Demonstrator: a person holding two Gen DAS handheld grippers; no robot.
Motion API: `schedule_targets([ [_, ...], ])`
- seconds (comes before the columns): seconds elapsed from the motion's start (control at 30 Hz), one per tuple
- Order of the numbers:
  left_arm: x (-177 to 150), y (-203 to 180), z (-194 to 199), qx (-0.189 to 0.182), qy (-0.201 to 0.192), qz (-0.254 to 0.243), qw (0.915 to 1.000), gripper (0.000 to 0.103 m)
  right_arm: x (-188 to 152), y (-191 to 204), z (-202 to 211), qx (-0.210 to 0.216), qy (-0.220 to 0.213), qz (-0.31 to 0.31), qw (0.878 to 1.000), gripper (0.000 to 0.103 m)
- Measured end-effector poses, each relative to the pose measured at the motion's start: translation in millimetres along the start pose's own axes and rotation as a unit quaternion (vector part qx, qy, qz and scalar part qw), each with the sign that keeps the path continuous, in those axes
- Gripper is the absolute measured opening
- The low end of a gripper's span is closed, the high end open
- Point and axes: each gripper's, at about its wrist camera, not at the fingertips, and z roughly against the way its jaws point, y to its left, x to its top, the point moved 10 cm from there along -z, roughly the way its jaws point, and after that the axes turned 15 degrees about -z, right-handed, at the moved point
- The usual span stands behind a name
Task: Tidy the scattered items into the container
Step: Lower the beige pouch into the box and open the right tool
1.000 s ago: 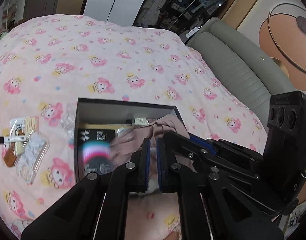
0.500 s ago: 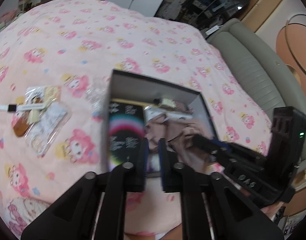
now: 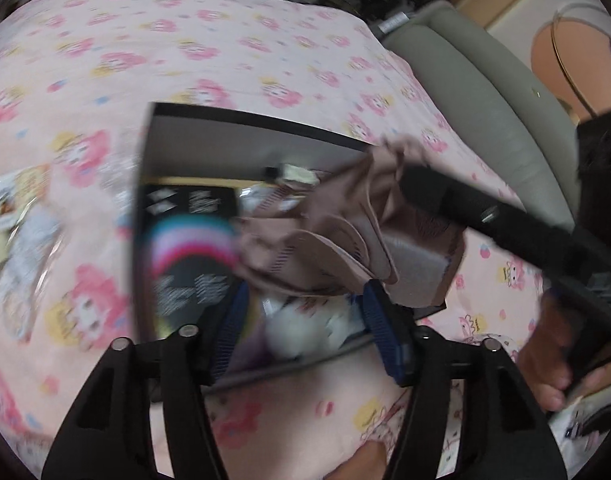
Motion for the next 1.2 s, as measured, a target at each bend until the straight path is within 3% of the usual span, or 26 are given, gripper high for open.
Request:
schedule_targets([
  [0.1, 11.4, -4.7, -24.4, -0.001, 0.008, 0.004, 1.0000, 0.068, 12.1, -1.3, 6.3, 0.020, -0.010, -0.005, 1.000, 0.009],
  [0.13, 13.8, -2.9, -32.7, 0.003, 0.011, 0.012, 0.9999, 0.062, 13.5, -4.0, 8.2, 0.029, -0.012, -0.010, 0.999, 0.009],
  [0.17, 14.9, -0.4, -40.0, 0.011, 0.014, 0.020, 0.9996, 0.052, 13.7, -7.4, 9.3, 0.036, -0.012, -0.016, 0.999, 0.009],
  [0.2, 15.8, 1.7, -46.1, 0.019, 0.019, 0.025, 0.9993, 0.020, 13.7, -11.9, 9.6, 0.038, -0.012, -0.020, 0.999, 0.009],
  [0.23, 17.0, 3.6, -51.7, 0.026, 0.024, 0.028, 0.9990, 0.008, 13.3, -18.0, 9.3, 0.037, -0.012, -0.023, 0.999, 0.009],
  [0.3, 19.2, 8.3, -55.0, 0.045, 0.021, 0.033, 0.9982, 0.003, 13.2, -32.6, 6.9, 0.025, -0.009, -0.033, 0.999, 0.009],
  [0.43, 29.2, 13.5, -40.6, 0.077, -0.007, 0.035, 0.9964, 0.002, 12.0, -77.1, -2.5, -0.007, 0.004, -0.086, 0.996, 0.010],
  [0.53, 31.7, 10.5, -45.3, 0.051, 0.002, 0.031, 0.9982, 0.004, 4.5, -109.9, -19.4, -0.020, 0.047, -0.147, 0.988, 0.010],
  [0.57, 28.1, 5.9, -53.2, 0.030, 0.021, 0.029, 0.9989, 0.008, 3.0, -118.0, -23.7, -0.023, 0.053, -0.161, 0.985, 0.011],
  [0.63, 21.8, -5.0, -72.0, 0.002, 0.063, 0.025, 0.9977, 0.054, 2.9, -120.1, -24.4, -0.013, 0.055, -0.173, 0.983, 0.011],
  [0.7, 25.3, -15.5, -88.4, 0.000, 0.073, 0.012, 0.9973, 0.063, 9.5, -114.1, -15.5, 0.006, 0.039, -0.174, 0.984, 0.011],
  [0.8, 27.0, -21.4, -109.5, 0.011, 0.096, 0.011, 0.9952, 0.065, 17.6, -111.2, -2.4, 0.007, 0.008, -0.165, 0.986, 0.011],
  [0.87, 23.8, -12.3, -127.0, 0.034, 0.126, 0.040, 0.9907, 0.059, 17.0, -113.8, -4.3, -0.006, 0.008, -0.161, 0.987, 0.011],
  [0.93, 21.3, -4.5, -141.9, 0.040, 0.145, 0.066, 0.9864, 0.007, 14.1, -119.0, -10.3, -0.015, 0.019, -0.165, 0.986, 0.011],
  [1.03, 23.7, -1.5, -147.1, 0.041, 0.141, 0.065, 0.9869, 0.001, 14.0, -129.9, -15.1, -0.033, 0.023, -0.168, 0.985, 0.011],
  [1.2, 53.2, 3.4, -106.3, 0.069, 0.080, 0.045, 0.9934, 0.000, 17.3, -146.3, -13.9, -0.063, 0.011, -0.170, 0.983, 0.011],
])
